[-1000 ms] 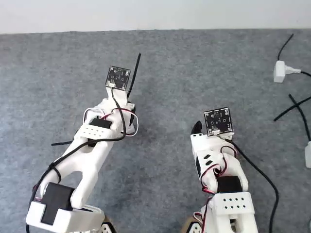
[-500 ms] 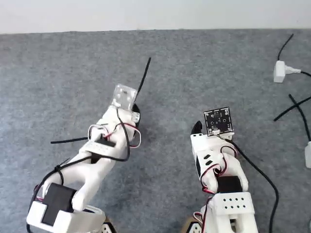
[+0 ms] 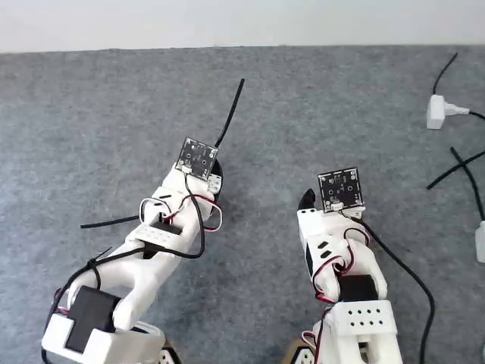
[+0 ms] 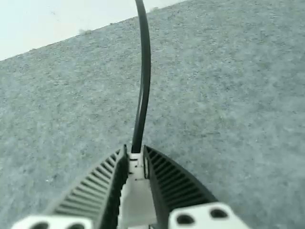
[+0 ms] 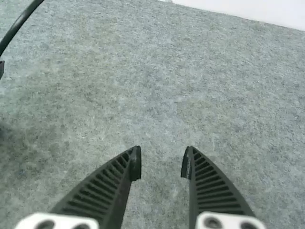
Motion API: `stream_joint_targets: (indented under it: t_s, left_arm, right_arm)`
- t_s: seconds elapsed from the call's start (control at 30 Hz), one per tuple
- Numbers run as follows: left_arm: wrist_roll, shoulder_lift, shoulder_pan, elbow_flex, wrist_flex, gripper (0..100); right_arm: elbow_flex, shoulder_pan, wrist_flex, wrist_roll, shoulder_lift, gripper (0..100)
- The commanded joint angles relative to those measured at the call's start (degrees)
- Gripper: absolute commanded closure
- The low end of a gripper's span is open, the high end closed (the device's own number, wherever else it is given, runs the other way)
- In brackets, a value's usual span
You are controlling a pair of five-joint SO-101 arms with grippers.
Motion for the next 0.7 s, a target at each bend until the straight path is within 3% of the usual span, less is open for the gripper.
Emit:
stream_joint_targets:
  t_s: [0.0,0.2,0.47,0.67]
  left_arm:
    - [-0.26,-2.81,0.09,-2.77,3.25,99]
    - [4.22,-2.20,-4.13,-13.85,23.47,99]
    - [6.59,-2.20,-4.48,-9.80,17.14,99]
    - [3.08,-2.20,-2.46,-6.99,14.59,99]
  right_arm:
    - [-0.62,-0.31,-1.19,0.79,-0.66,83.6]
    - [-0.62,-0.31,-1.19,0.79,-0.57,83.6]
    - [-0.62,-0.22,-1.19,0.79,-0.40,83.6]
    - [-0.62,-0.13,-1.19,0.79,-0.48,83.6]
